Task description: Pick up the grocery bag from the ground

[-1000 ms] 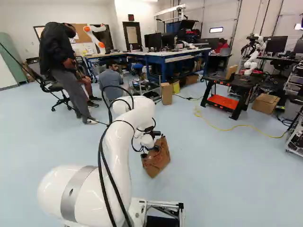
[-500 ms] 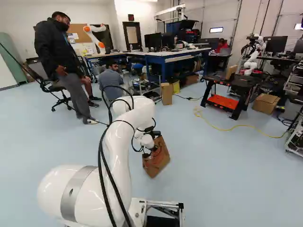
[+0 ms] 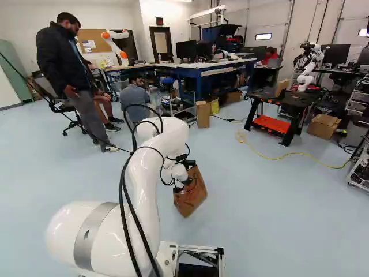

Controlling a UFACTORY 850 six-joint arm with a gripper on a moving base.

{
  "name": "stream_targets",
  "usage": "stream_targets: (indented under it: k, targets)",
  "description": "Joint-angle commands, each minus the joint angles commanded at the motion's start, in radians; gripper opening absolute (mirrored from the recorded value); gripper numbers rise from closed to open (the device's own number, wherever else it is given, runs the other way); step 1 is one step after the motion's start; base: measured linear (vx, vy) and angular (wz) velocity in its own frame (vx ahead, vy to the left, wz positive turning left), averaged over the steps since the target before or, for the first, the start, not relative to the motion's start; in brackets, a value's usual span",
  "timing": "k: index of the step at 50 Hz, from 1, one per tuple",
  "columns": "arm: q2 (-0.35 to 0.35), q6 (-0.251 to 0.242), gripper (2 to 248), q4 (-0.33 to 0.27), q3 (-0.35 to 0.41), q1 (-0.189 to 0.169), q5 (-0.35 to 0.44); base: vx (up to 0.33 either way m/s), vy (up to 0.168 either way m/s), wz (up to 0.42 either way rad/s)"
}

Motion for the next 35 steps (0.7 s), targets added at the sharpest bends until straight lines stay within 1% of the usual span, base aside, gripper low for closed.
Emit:
stream_targets:
  k: [14, 35]
  targets:
    - [0.093, 0.000, 24, 0.000, 0.086, 0.000, 0.000, 0.000, 0.000, 0.000]
    - [0.251, 0.000, 24, 0.000, 0.243, 0.000, 0.003, 0.000, 0.000, 0.000]
